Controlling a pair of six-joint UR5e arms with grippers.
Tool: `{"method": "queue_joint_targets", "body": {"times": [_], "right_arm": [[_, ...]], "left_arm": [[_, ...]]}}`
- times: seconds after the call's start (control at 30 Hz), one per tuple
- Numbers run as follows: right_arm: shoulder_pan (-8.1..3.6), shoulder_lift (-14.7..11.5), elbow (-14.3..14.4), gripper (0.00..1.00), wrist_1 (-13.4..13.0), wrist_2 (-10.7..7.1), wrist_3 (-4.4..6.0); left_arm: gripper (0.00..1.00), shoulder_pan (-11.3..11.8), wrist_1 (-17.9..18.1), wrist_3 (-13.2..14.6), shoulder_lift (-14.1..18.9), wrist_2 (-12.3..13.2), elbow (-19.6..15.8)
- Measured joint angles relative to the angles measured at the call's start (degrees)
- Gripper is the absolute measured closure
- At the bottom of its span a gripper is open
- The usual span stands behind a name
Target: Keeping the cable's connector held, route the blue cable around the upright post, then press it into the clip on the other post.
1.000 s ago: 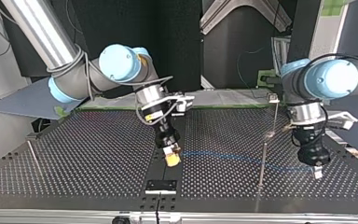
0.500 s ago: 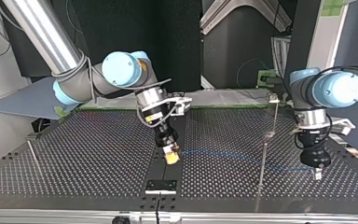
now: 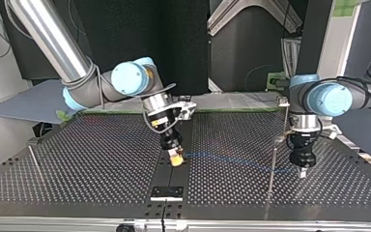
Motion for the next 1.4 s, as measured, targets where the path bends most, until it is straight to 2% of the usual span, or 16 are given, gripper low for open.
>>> {"method": "queue_joint_targets", "body": {"times": [0.17, 0.47, 0.6, 0.73, 0.77, 0.8, 0.87, 0.9, 0.93, 0.97, 1.0, 1.03, 1.07, 1.1, 1.17, 1.4], "right_arm": [[0.22, 1.36, 0.04, 1.00, 0.67, 0.05, -0.22], [1.27, 5.16, 0.22, 1.00, 2.36, 0.72, -1.73], [1.67, 6.34, 1.58, 1.00, 2.39, 2.48, -2.70], [1.89, 7.31, 2.67, 1.00, 2.34, 4.27, -3.24], [1.97, 7.63, 2.77, 1.00, 2.35, 4.51, -3.42], [2.09, 8.12, 2.86, 1.00, 2.36, 4.74, -3.67], [2.31, 8.89, 3.00, 1.00, 2.36, 5.03, -3.93], [2.48, 9.44, 3.13, 1.00, 2.33, 5.25, -4.03], [2.59, 9.83, 3.23, 1.00, 2.31, 5.43, -4.08], [2.70, 10.19, 3.31, 1.00, 2.27, 5.63, -4.13], [2.89, 10.67, 3.39, 1.00, 2.21, 5.89, -4.18], [3.04, 11.04, 3.43, 1.00, 2.19, 6.07, -4.22], [3.18, 11.41, 3.47, 1.00, 2.17, 6.21, -4.25], [3.39, 11.89, 3.52, 1.00, 2.16, 6.34, -4.31], [3.70, 12.51, 3.60, 1.00, 2.11, 6.48, -4.41], [4.52, 14.95, 4.07, 1.00, 1.88, 6.99, -4.62]], "left_arm": [[1.00, -0.44, 0.23, -1.00, -0.21, -0.15, 0.00], [1.00, -1.69, 0.69, -3.96, -1.47, -0.21, 0.00], [1.00, -2.41, 0.71, -4.68, -3.31, -0.30, -0.01], [1.00, -2.79, 0.59, -5.59, -4.06, -0.71, -0.01], [0.90, -2.86, 0.43, -5.77, -4.14, -0.79, -0.01], [0.90, -2.91, 0.24, -5.86, -4.17, -0.84, 0.00], [0.64, -3.02, -0.33, -5.97, -4.21, -0.97, -0.01], [0.64, -3.05, -0.59, -6.00, -4.21, -1.03, -0.01], [0.51, -3.09, -0.89, -6.02, -4.21, -1.13, -0.01], [0.45, -3.12, -1.21, -6.04, -4.22, -1.26, -0.01], [0.45, -3.16, -1.59, -6.05, -4.22, -1.42, -0.01], [0.37, -3.19, -1.80, -6.06, -4.22, -1.53, -0.01], [0.33, -3.25, -2.00, -6.07, -4.22, -1.65, -0.01], [0.33, -3.29, -2.11, -6.06, -4.22, -1.73, -0.01], [0.22, -3.35, -2.26, -6.01, -4.23, -1.88, -0.01], [0.15, -3.30, -2.36, -6.20, -4.23, -2.01, -0.01]]}}
